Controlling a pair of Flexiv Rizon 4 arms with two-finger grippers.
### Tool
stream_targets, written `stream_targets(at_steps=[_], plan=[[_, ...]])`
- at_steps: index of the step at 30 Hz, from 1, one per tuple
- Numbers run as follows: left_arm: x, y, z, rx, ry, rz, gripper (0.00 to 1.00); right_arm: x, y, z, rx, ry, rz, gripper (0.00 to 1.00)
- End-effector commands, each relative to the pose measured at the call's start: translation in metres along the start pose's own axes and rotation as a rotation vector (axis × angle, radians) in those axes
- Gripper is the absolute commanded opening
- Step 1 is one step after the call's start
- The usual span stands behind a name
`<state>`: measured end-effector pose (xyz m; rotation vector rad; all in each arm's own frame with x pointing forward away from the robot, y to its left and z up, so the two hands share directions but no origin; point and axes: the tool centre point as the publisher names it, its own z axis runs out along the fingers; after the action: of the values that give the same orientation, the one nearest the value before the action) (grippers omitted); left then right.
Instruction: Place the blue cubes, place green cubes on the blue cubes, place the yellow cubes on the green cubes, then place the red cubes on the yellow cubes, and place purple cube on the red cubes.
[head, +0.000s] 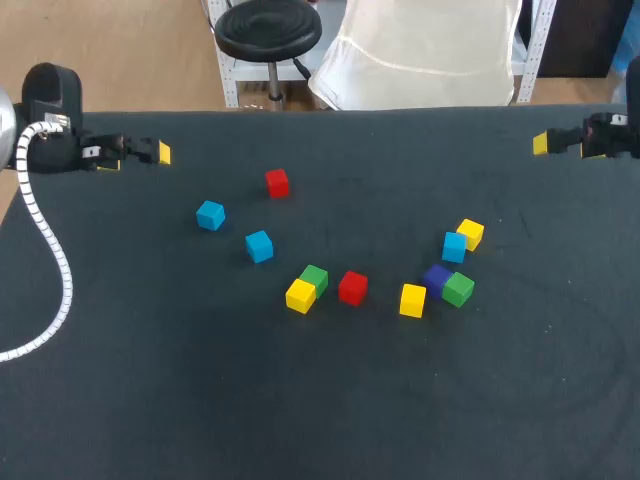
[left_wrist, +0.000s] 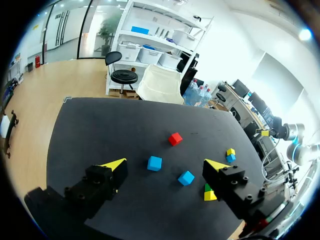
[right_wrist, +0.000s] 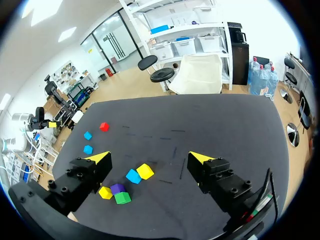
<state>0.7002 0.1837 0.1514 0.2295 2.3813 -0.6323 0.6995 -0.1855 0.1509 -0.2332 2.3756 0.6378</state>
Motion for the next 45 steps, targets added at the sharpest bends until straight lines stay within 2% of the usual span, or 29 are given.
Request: stream_targets(at_steps=[1,22,23,26,28,30,34,38,43,45], plan=[[0.001,0.001,0.0,0.004,-0.004,0.001,1.0,0.0,0.001,0.0,0.005,-0.001,0.0,1.0],[0.001,0.001,0.0,0.004,-0.004,0.001,1.0,0.0,0.001,0.0,0.005,-0.001,0.0,1.0],[-0.001,0.0,-0.002,-0.022,0.022,0.083,1.0,0.0,0.001,0.0,0.005,-0.001,0.0,1.0],[-0.008,-0.003,-0.016,-0.018,0.018,0.277,1.0,0.0,0.001,0.0,0.005,-0.001,0.0,1.0],[-0.012,-0.004,-0.027,0.022,0.012,0.399,1.0,0.0,0.001,0.0,0.005,-0.001,0.0,1.0],[-0.015,-0.005,-0.035,0.036,0.04,0.526,1.0,0.0,0.001,0.0,0.005,-0.001,0.0,1.0],[-0.017,-0.007,-0.049,0.126,0.057,0.685,1.0,0.0,0.001,0.0,0.005,-0.001,0.0,1.0],[-0.013,-0.009,-0.055,0.201,0.067,0.781,1.0,0.0,0.001,0.0,0.005,-0.001,0.0,1.0],[-0.015,-0.005,-0.053,0.172,0.059,0.72,1.0,0.0,0.001,0.0,0.005,-0.001,0.0,1.0],[-0.016,-0.002,-0.055,0.19,0.042,0.72,1.0,0.0,0.001,0.0,0.005,-0.001,0.0,1.0]])
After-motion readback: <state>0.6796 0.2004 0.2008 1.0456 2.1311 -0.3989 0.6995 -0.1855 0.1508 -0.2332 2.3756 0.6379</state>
